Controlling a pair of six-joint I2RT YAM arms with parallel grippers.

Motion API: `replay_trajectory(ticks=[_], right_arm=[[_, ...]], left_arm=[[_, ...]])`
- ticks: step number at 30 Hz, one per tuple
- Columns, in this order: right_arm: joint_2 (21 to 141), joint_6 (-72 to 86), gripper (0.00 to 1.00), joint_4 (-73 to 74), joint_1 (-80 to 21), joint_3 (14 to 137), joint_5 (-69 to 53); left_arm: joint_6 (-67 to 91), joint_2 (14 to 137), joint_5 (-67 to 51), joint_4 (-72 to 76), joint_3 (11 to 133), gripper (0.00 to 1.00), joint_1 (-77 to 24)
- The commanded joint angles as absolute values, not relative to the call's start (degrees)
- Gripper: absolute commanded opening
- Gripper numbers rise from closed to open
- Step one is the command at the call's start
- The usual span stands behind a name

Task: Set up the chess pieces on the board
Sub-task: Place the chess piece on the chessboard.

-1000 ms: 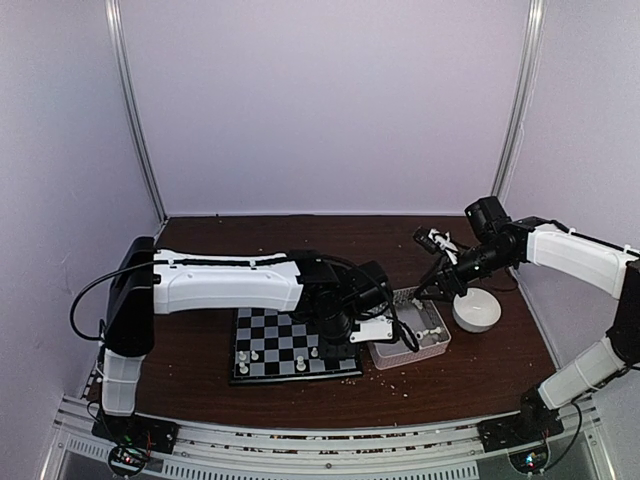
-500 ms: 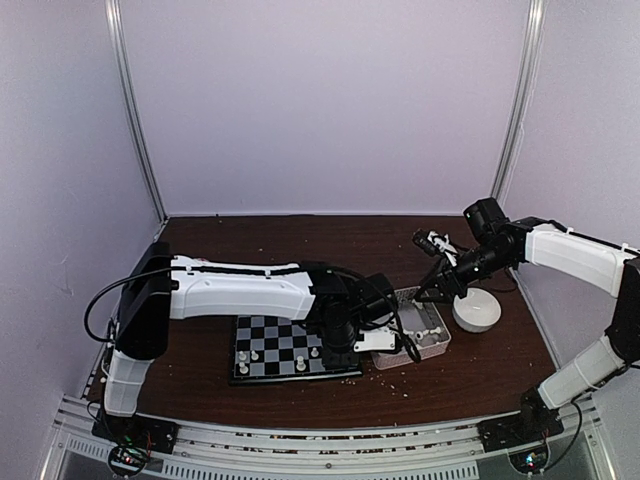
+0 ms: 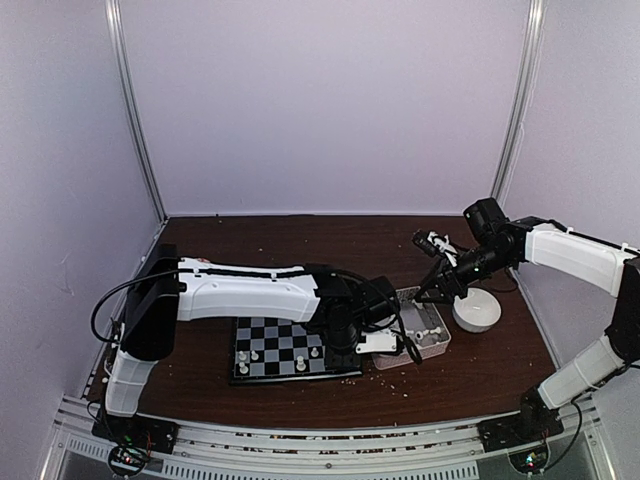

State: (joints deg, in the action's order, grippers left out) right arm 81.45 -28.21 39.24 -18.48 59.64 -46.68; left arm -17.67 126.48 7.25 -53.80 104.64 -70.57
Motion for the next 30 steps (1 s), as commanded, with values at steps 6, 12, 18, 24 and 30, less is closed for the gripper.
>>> replay_trajectory(ticks=[6,12,18,24,30], right_arm=[[81.66,-29.0,0.56,40.16,-18.14,60.91,-47.94],[81.74,-29.23,0.56,40.42,-18.19,60.86,-48.12],[81.74,-29.38,0.56,40.6,-18.16,60.97,-48.35],[81.8,-29.36,0.56,40.75,-18.19,61.08,-48.49],[81.01,-29.44,0.56,42.66,-18.19,62.17,-47.94]], left_arm=[[-16.9,127.44,8.51,-52.65,106.17,0.06,-70.75],[-16.36,127.18,9.05,-52.65,106.11,0.13,-70.76],[-16.15,126.05,8.94,-52.39,105.69,0.2,-70.99],[-15.86,124.26,9.81,-51.95,104.69,0.22,-71.15],[-16.22,115.2,10.37,-51.9,102.07,0.25,-71.21]])
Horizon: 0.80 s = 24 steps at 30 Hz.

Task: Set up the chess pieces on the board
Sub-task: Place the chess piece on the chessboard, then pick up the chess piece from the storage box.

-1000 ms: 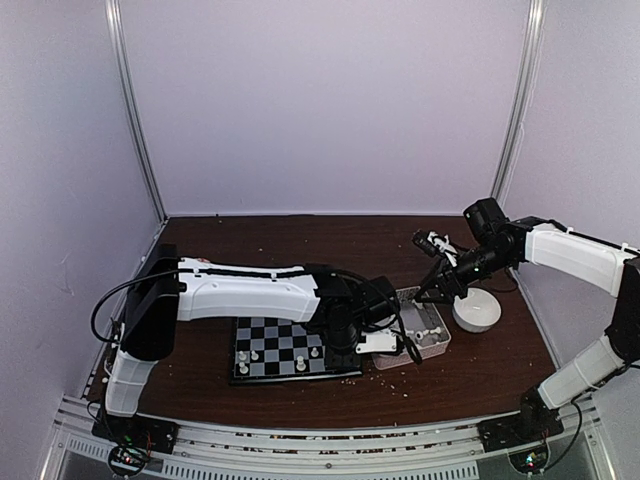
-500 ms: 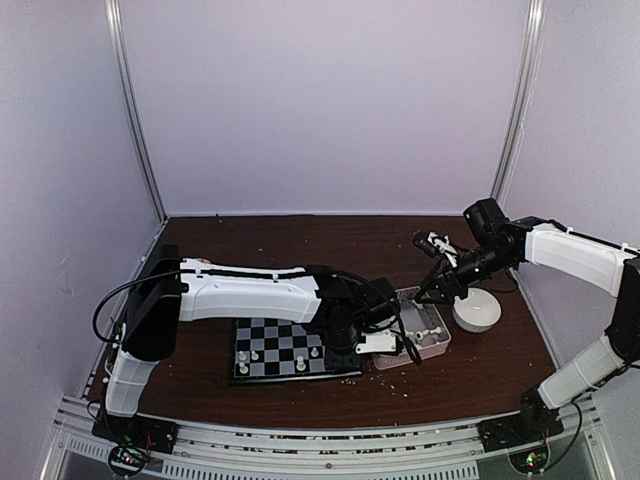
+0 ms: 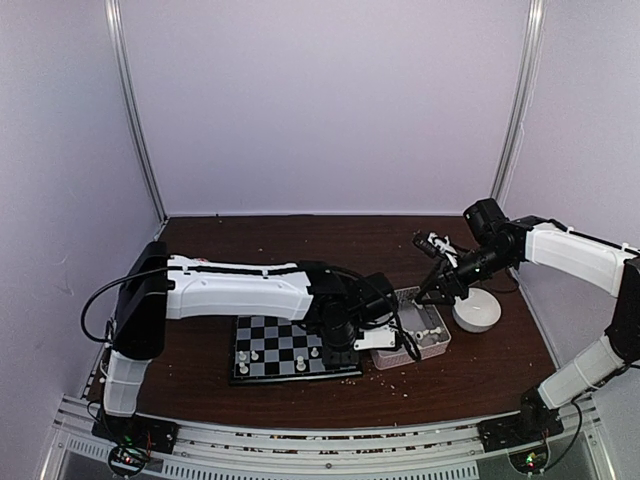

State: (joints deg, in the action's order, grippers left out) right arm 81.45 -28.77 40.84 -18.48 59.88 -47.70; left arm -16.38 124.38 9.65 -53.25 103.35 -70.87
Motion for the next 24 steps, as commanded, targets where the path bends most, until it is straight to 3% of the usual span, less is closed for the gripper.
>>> replay_trajectory(ticks=[1,11,18,24], right_arm=[[80.88,-29.36,0.56,43.03,-18.19,62.32,-47.51],[85.1,-30.11,0.47,46.2,-21.26,63.73,-33.88],[91.28,-32.12,0.41,47.29,-27.35,62.95,-25.03],[96.16,-32.43,0.4,46.06,-29.79,63.0,-21.71]], left_arm=[[-16.45,113.24,10.07,-51.71,101.45,0.25,-71.19],[-9.41,98.82,2.86,-36.09,93.91,0.27,-64.04],[4.0,93.12,-2.0,-15.64,82.0,0.32,-57.36],[12.8,92.04,-5.55,-7.45,76.07,0.36,-54.36]])
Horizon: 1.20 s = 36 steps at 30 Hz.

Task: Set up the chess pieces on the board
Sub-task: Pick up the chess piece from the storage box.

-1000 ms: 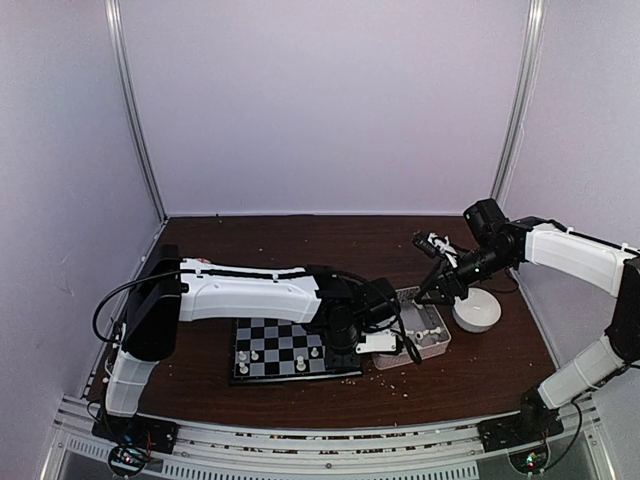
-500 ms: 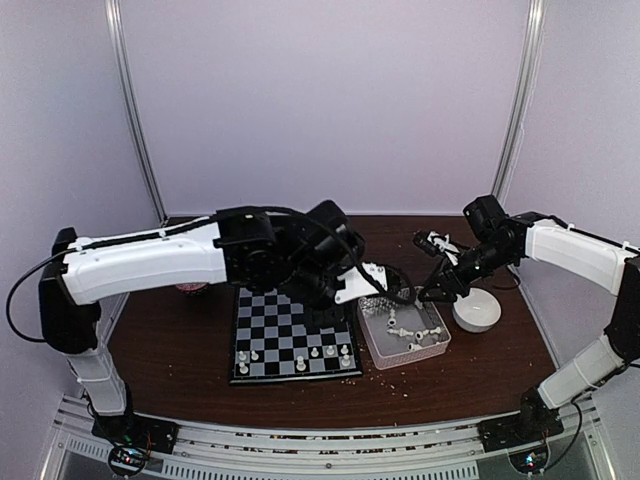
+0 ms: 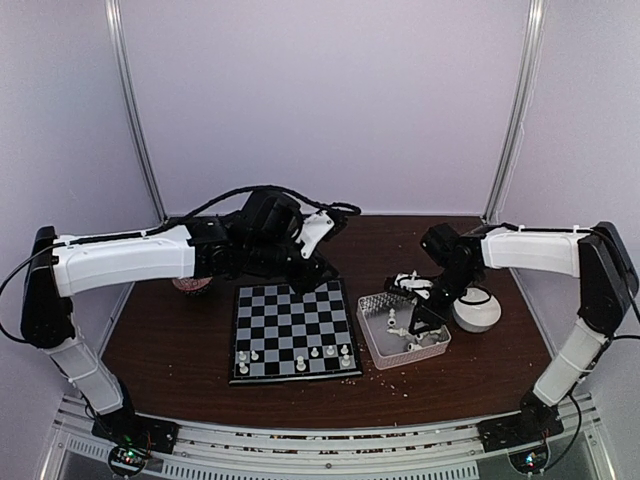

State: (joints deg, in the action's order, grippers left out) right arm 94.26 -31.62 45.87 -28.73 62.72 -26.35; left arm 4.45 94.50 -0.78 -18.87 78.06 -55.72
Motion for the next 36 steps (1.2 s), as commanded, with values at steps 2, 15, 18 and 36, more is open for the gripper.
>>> replay_trajectory(ticks=[2,15,18,36], right_arm=[[97.66,-32.52,0.4,46.25,-30.54,63.32,-21.24],[101.7,-30.85,0.28,44.62,-31.81,64.93,-18.13],[102.14,-30.86,0.25,44.41,-31.89,65.1,-18.64],[101.13,-30.64,0.01,42.98,-32.35,65.21,-19.82]], left_arm=[[14.02,91.91,-6.6,-6.29,74.95,0.37,-54.15],[15.55,91.06,-8.23,-3.38,71.84,0.37,-54.14],[15.86,91.07,-8.39,-2.97,71.43,0.37,-54.16],[16.41,91.95,-8.48,-0.39,70.74,0.38,-54.06]])
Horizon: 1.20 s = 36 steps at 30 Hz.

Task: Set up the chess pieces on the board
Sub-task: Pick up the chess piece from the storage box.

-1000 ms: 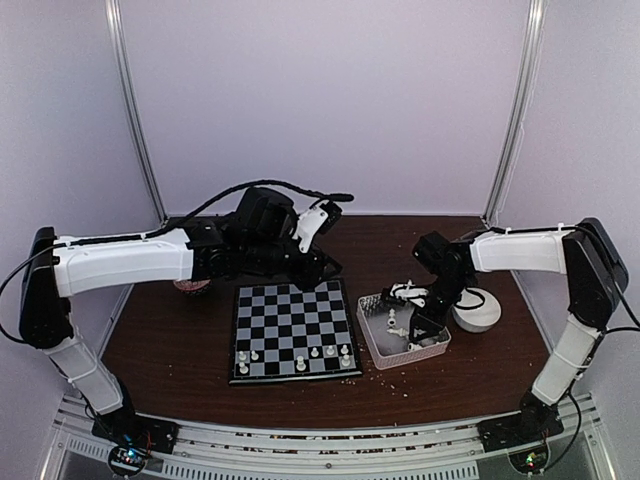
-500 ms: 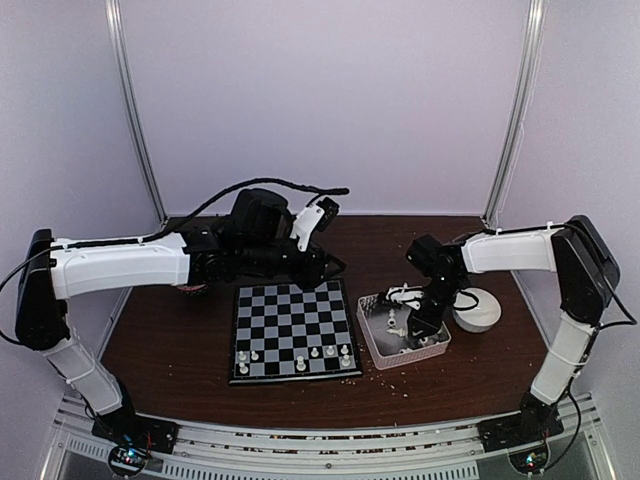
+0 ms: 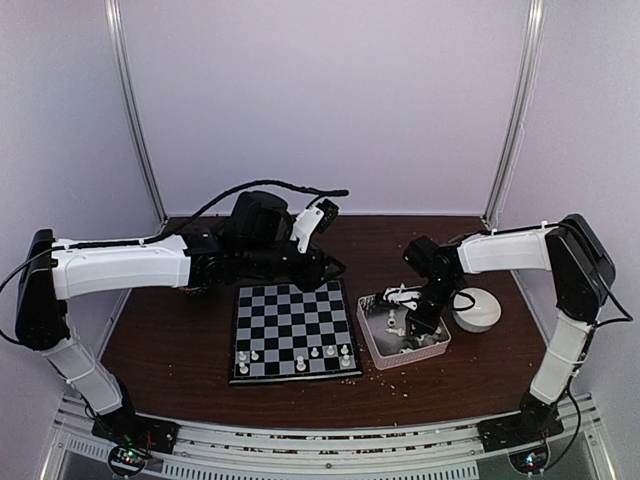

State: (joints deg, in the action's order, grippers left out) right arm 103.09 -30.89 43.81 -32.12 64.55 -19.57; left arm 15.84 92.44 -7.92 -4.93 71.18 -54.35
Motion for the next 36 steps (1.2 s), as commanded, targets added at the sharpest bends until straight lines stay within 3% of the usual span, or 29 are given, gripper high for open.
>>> replay_trajectory(ticks=[1,9,15,23,36], right_arm=[[100.58,-30.59,0.0,42.91,-32.31,65.15,-20.0],[87.51,-31.02,0.0,42.62,-30.2,62.27,-29.02],[78.42,-31.45,0.0,41.16,-28.61,60.27,-37.87],[74.16,-31.24,0.0,39.88,-28.65,59.54,-41.66],[74.71,-30.7,0.0,39.72,-28.92,59.5,-43.18]], left_arm=[[16.43,92.13,-8.74,0.12,70.75,0.4,-53.94],[20.02,94.69,-18.75,15.18,67.95,0.44,-51.5],[24.51,101.6,-38.32,26.91,70.04,0.47,-50.95],[24.13,109.36,-48.77,18.43,78.71,0.47,-50.71],[22.97,115.03,-49.67,10.3,86.3,0.42,-52.03]])
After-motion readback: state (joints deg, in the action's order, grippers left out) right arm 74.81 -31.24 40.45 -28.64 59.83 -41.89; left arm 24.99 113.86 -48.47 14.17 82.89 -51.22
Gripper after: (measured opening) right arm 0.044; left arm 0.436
